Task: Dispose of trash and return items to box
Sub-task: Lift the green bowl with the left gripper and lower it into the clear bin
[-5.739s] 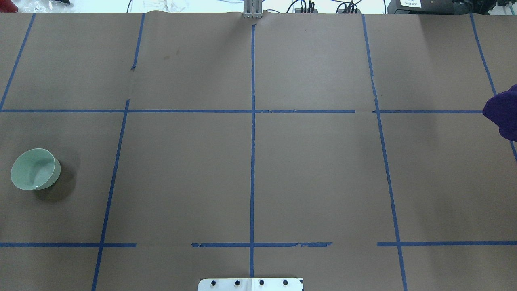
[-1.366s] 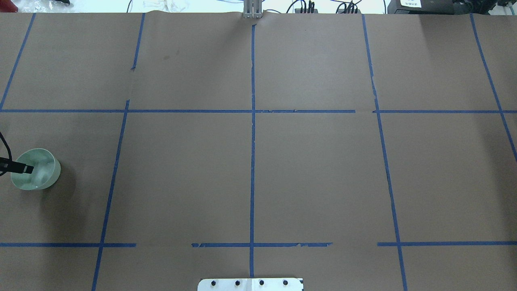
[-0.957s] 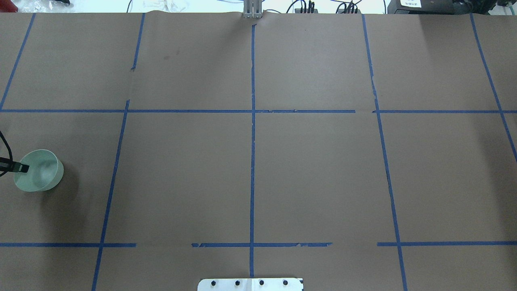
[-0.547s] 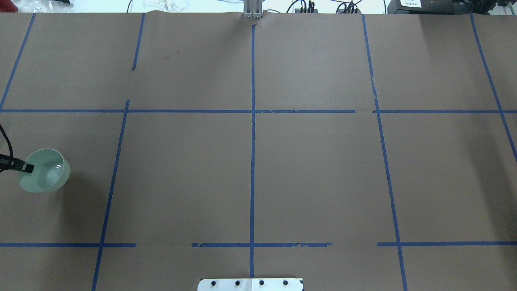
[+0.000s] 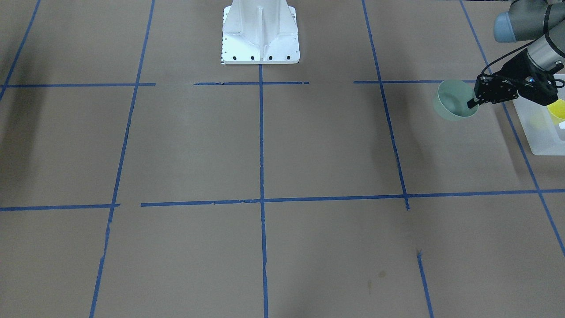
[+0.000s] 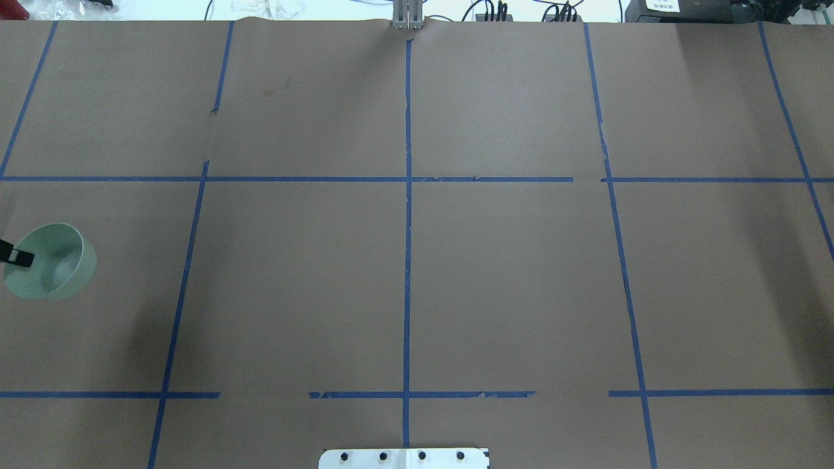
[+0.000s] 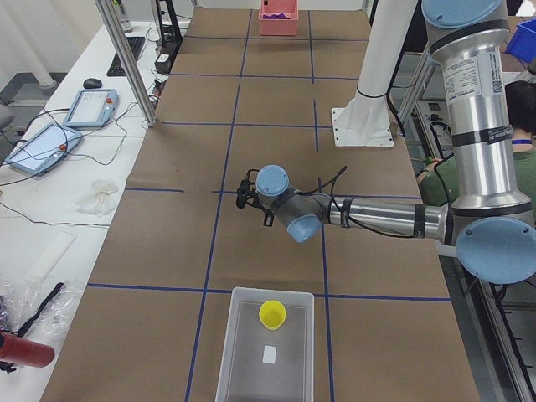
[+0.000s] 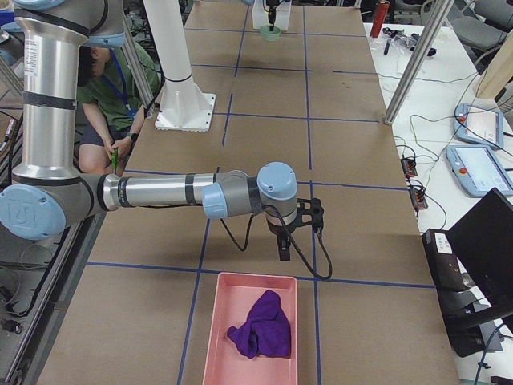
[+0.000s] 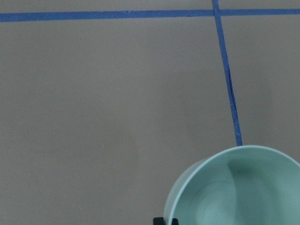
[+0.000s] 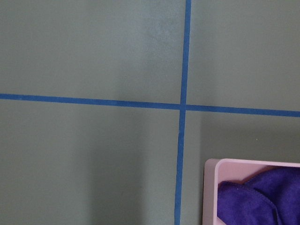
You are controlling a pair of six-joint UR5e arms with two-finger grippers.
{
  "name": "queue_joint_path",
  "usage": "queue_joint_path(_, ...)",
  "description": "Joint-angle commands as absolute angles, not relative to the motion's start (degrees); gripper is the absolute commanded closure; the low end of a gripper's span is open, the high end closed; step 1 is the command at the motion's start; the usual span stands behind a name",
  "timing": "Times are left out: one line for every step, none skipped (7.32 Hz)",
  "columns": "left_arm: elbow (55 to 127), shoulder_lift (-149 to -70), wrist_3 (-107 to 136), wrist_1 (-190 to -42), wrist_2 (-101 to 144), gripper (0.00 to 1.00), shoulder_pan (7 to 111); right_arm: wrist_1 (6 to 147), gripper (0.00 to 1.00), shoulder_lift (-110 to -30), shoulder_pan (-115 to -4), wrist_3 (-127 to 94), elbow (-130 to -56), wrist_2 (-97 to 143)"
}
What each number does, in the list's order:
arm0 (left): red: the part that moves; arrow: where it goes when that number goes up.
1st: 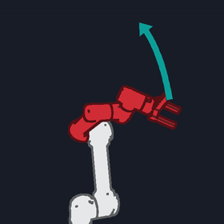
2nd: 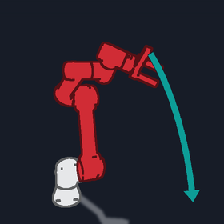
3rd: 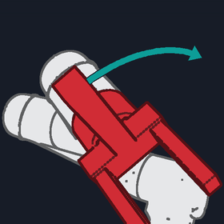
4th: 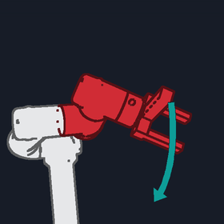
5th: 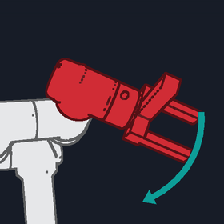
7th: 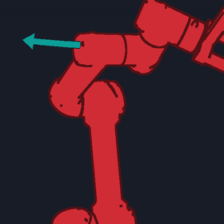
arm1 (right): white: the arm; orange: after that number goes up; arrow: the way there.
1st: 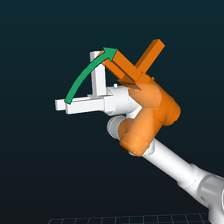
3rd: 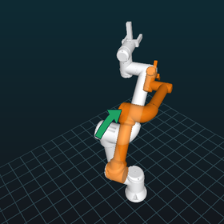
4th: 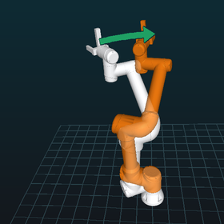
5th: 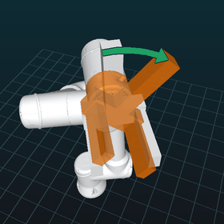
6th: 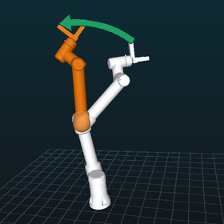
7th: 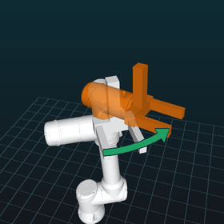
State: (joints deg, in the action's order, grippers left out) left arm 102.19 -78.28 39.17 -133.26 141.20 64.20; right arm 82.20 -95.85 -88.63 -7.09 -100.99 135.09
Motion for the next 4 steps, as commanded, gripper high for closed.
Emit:
queue_joint_path(102.5, -82.5, 26.5, -119.4, 141.3, 1.0, 71.0, 82.2, 0.0, -93.7, -88.6, -7.4, -99.2, 135.3)
queue_joint_path(102.1, -84.7, 19.1, -112.0, 141.3, 1.0, 76.0, 82.2, 0.0, -93.8, -88.6, -7.4, -99.4, 135.6)
queue_joint_path(101.6, -86.2, 11.1, -104.6, 141.2, 1.0, 81.8, 82.2, 0.0, -93.8, -88.6, -7.4, -99.6, 136.6)
queue_joint_path(100.6, -87.7, 4.9, -98.2, 141.2, 1.0, 85.9, 82.1, 0.0, -93.7, -88.6, -7.4, -99.8, 138.7)
